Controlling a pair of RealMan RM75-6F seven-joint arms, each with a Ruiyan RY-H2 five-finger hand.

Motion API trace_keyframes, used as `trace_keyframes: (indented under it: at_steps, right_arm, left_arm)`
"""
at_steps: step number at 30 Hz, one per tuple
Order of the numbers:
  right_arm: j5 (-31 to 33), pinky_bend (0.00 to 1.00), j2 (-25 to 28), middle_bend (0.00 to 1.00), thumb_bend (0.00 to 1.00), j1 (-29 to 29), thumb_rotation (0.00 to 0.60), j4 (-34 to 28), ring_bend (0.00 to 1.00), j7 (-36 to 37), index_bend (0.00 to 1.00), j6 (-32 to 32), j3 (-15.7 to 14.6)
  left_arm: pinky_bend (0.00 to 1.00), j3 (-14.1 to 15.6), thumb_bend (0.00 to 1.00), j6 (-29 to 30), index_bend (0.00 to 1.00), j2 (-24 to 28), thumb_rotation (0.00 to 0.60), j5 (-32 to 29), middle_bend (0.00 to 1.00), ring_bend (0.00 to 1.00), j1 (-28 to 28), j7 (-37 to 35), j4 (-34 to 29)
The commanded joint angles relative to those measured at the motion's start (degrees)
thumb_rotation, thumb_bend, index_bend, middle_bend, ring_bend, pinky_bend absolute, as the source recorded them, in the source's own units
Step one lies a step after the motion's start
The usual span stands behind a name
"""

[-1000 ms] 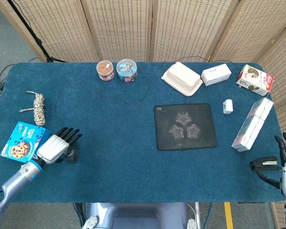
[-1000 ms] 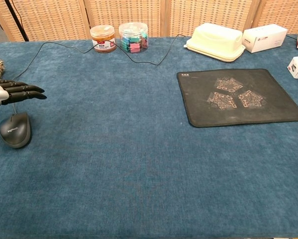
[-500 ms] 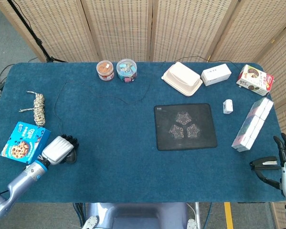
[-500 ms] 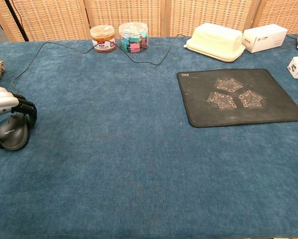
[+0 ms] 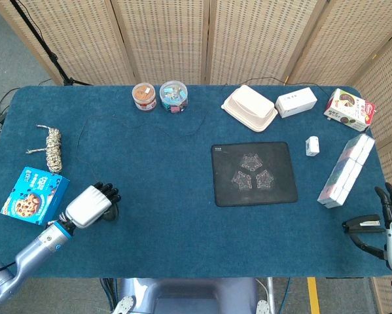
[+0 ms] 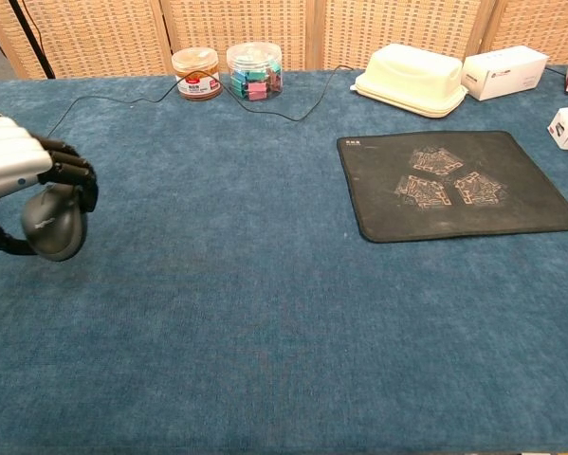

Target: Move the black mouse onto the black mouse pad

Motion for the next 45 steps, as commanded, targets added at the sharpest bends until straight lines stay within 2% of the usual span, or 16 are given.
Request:
trace_keyframes:
  at_steps: [1,10,17,20,26,36,45]
  right_arm:
    - [0.03,0.0,0.11,0.0,0.0,0.01,0.6,-0.02,0.0,0.28,0.0,-0.06,0.0]
    - [0.35,0.0,0.55,0.0,0.0,-0.01,0.6,0.2,0.0,1.77,0.0,-0.16,0.21]
    - [0.39,0.0,0.77,0.0,0.0,0.1,0.6,0.21,0.0,2.52,0.0,-0.3,0.34]
    - [0.38,0.0,0.83,0.0,0.0,0.15,0.6,0.27,0.0,2.68,0.0,-0.5,0.27]
    - [1.0,0.0,1.0,0.0,0.0,0.37,0.6,0.43,0.0,3.15,0.0,-1.11,0.44]
    - [1.4,0.0,1.24,0.0,0.0,0.55,0.6,0.55,0.0,3.96,0.0,-1.63,0.54]
    - [1.76,0.0,1.44,0.0,0.0,0.68,0.6,0.57,0.0,4.47,0.0,-2.14,0.54]
  left_arm:
    - [0.46,-1.31,0.28,1.06,0.59,-0.16,0.6,2.3,0.44,0.41,-1.76,5.26,-3.7]
    - [0.46,-4.12,0.26,-3.84,0.59,-3.18,0.6,5.88,0.44,0.41,-7.39,17.34,-11.49]
    - [0.46,-6.81,0.25,-10.89,0.58,-8.5,0.6,4.16,0.44,0.41,-12.05,21.97,-14.15]
    - [0.46,-8.26,0.25,-14.16,0.58,-11.39,0.6,1.25,0.44,0.41,-13.26,24.28,-14.31]
    - [0.46,-11.88,0.25,-19.23,0.58,-18.06,0.6,-8.45,0.44,0.41,-14.48,27.16,-13.47]
    - [0.46,-14.91,0.24,-21.43,0.56,-26.59,0.6,-18.1,0.44,0.4,-16.6,30.07,-8.81]
    - [0.46,-16.06,0.24,-21.43,0.53,-30.45,0.6,-23.26,0.42,0.39,-18.37,32.64,-4.65]
